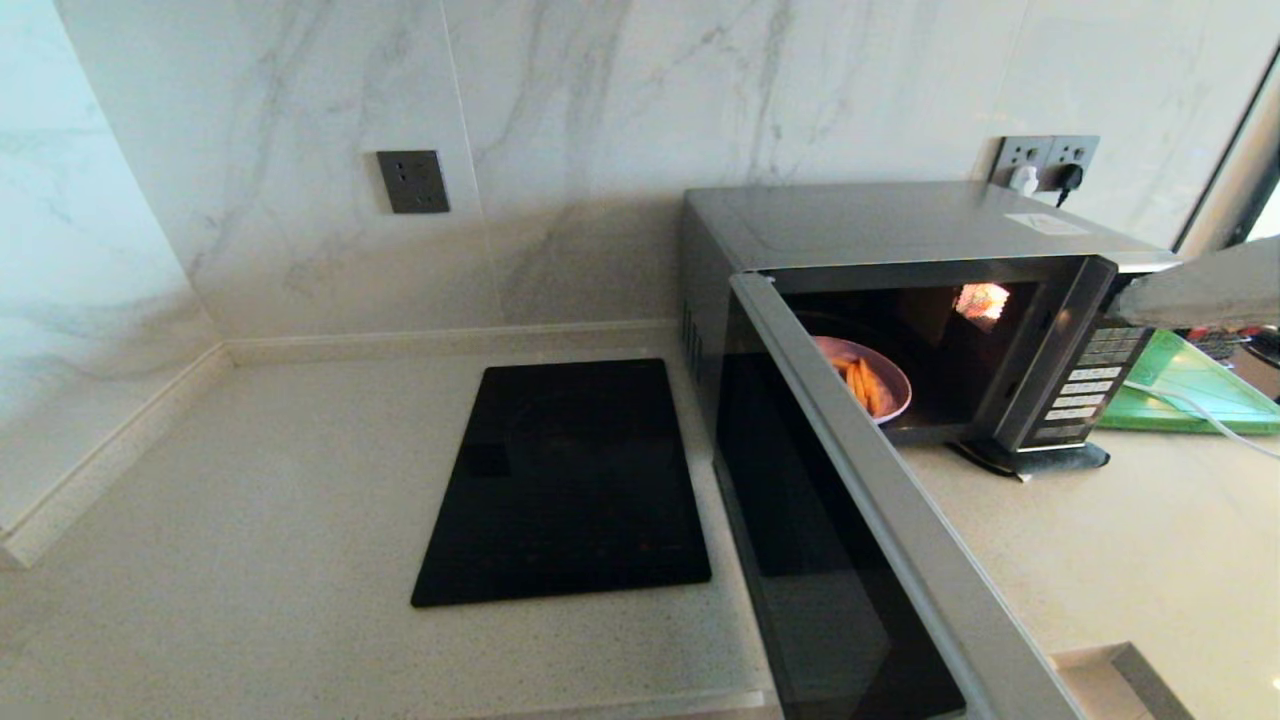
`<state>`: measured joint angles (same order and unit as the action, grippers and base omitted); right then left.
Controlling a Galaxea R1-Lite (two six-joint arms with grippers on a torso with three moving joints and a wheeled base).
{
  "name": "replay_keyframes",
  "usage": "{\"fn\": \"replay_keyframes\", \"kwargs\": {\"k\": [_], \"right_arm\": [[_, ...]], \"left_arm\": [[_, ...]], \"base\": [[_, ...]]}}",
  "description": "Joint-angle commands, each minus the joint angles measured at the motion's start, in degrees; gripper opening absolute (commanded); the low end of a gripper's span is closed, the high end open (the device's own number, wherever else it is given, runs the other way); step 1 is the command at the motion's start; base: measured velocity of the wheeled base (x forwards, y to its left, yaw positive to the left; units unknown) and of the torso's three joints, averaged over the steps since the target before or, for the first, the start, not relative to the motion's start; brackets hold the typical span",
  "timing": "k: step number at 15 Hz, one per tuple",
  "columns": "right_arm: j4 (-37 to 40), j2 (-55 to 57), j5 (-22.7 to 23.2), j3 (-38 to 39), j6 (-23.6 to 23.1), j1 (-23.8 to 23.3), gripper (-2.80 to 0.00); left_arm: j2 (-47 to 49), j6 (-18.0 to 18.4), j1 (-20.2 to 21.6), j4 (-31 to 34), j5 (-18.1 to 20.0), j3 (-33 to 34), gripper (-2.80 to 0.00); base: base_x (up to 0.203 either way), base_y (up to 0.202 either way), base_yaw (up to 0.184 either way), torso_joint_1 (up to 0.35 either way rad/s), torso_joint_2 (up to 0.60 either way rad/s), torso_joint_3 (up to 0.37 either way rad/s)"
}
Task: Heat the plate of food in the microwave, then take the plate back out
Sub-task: Close the microwave oven
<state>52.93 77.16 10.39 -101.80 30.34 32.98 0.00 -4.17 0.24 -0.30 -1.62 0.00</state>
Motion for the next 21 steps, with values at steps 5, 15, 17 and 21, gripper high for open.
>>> {"fn": "replay_keyframes", "kwargs": {"k": [5, 15, 17, 21], "right_arm": [[7.6, 7.6, -0.1, -4.7, 0.3, 15.2, -2.8], [13.1, 16.4, -5.7, -5.3, 4.2, 23.1, -2.8], [13.2, 17.3, -10.2, -4.7, 6.2, 23.0, -2.8], [13.2, 17.8, -19.2, -3.4, 8.7, 22.8, -2.8]], "left_arm": [[0.1, -0.1, 0.0, 0.0, 0.0, 0.0, -2.8], [0.1, -0.1, 0.0, 0.0, 0.0, 0.0, -2.8], [0.1, -0.1, 0.0, 0.0, 0.0, 0.0, -2.8], [0.1, -0.1, 0.0, 0.0, 0.0, 0.0, -2.8]], "base": [[0.0, 0.0, 0.0, 0.0, 0.0, 0.0], [0.0, 0.0, 0.0, 0.0, 0.0, 0.0], [0.0, 0.0, 0.0, 0.0, 0.0, 0.0], [0.0, 0.0, 0.0, 0.0, 0.0, 0.0]]}}
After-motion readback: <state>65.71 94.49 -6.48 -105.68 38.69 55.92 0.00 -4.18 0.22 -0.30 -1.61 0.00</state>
